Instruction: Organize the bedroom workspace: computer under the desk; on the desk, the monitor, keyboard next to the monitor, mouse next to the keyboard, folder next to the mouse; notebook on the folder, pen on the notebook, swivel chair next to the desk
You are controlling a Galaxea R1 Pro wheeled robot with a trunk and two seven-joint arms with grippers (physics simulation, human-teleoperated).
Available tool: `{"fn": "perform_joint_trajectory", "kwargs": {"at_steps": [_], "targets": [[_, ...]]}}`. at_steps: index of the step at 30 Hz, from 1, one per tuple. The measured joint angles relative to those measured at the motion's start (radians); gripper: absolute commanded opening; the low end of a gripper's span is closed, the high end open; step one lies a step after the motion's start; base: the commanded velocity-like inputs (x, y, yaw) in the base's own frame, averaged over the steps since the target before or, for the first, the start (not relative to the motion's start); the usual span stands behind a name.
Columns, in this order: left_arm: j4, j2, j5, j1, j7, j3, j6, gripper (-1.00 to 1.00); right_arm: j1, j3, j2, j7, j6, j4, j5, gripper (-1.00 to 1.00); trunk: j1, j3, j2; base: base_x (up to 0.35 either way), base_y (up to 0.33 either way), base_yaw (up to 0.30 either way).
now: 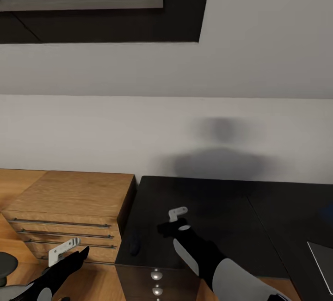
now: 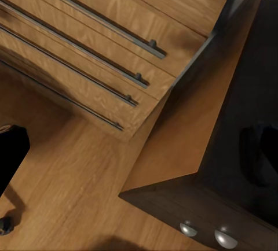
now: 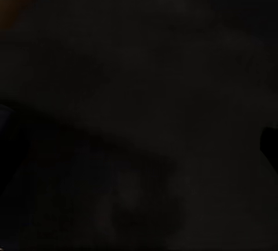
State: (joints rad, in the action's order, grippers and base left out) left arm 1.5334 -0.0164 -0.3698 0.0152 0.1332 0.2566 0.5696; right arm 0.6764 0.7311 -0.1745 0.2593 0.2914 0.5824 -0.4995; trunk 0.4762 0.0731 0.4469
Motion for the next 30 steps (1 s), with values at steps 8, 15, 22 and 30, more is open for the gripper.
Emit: {"fn": "perform_joint_trajectory", "kwargs": {"at_steps": [8, 15, 22, 30], "targets": [[0.000, -0.001, 0.000, 0.000, 0.000, 0.001, 0.004, 1.00, 0.000, 0.028, 0.000, 0.005, -0.004, 0.010, -0.003, 1.00, 0.000, 0.000, 0.000, 0.001, 0.000, 0.000], [0.000, -0.002, -0.001, 0.000, 0.000, 0.001, 0.005, 1.00, 0.000, 0.033, 0.000, 0.008, -0.006, 0.007, -0.002, 1.00, 0.000, 0.001, 0.000, 0.000, 0.000, 0.128], [0.000, -0.002, -0.006, 0.000, -0.002, 0.007, 0.005, 1.00, 0.000, 0.035, 0.000, 0.008, -0.007, 0.005, -0.001, 1.00, 0.000, 0.006, 0.000, 0.000, 0.000, 0.234], [0.003, -0.002, -0.008, 0.000, -0.001, 0.018, 0.005, 1.00, 0.000, 0.034, 0.000, 0.008, -0.007, 0.005, -0.001, 1.00, 0.000, 0.013, 0.000, 0.000, 0.000, 0.242]]}}
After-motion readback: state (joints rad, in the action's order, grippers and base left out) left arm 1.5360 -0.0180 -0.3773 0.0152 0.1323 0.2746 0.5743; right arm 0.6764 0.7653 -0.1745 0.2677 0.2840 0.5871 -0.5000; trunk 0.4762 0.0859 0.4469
